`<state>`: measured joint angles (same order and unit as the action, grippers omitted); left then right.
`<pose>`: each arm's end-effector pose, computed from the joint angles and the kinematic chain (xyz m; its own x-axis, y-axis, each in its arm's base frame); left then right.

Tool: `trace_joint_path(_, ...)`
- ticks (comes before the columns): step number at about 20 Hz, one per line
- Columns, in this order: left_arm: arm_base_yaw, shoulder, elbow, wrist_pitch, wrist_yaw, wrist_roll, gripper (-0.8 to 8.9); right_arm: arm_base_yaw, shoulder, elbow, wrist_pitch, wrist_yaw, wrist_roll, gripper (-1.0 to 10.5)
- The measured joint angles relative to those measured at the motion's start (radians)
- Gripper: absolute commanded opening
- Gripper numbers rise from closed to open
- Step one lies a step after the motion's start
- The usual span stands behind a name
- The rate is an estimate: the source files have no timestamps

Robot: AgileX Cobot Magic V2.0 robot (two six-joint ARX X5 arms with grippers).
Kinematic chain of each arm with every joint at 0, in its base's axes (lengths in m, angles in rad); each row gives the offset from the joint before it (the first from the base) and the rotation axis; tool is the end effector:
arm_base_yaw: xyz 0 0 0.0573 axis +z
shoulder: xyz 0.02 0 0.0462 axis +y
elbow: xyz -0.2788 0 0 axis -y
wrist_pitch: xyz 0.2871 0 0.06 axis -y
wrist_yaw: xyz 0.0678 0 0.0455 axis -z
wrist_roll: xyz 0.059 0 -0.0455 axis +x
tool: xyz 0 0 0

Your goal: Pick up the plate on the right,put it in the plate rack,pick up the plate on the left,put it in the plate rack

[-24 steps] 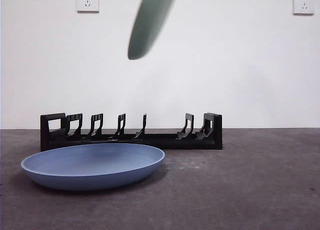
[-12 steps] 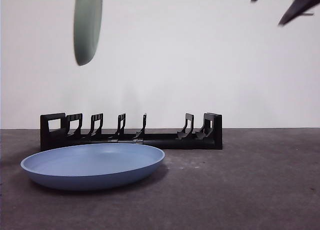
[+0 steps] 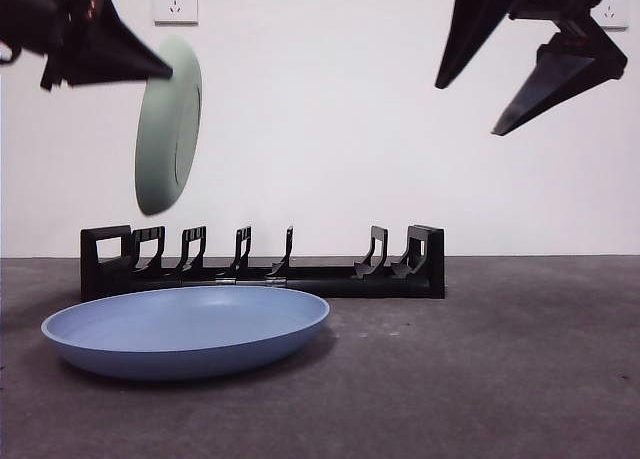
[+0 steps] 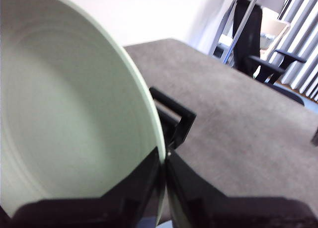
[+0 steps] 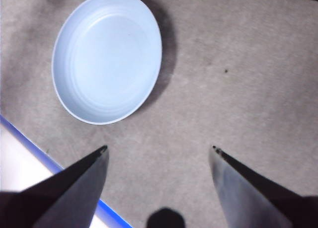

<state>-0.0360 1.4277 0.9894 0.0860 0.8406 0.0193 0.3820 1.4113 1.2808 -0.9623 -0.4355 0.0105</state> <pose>0.3644 -0.0571 0.2750 0.5988 -0.7671 -0.2302 0.7294 0.6411 -0.2389 0.2914 0.1439 0.2932 0.2297 0.5469 -0.8050 -0.5094 0.7724 0.3794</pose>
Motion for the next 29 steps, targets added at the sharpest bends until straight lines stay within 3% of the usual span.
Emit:
trace_joint_path(11,0.001,0.13,0.0,0.051,-0.019,0.04,-0.08,0.074,0.0,0.0,0.044,0.041,0.036,3.4)
trace_joint_path(29,-0.009,0.175,0.0,0.026,-0.164,0.138,0.05,0.101,0.0,0.0,0.069,0.073,0.045,3.4)
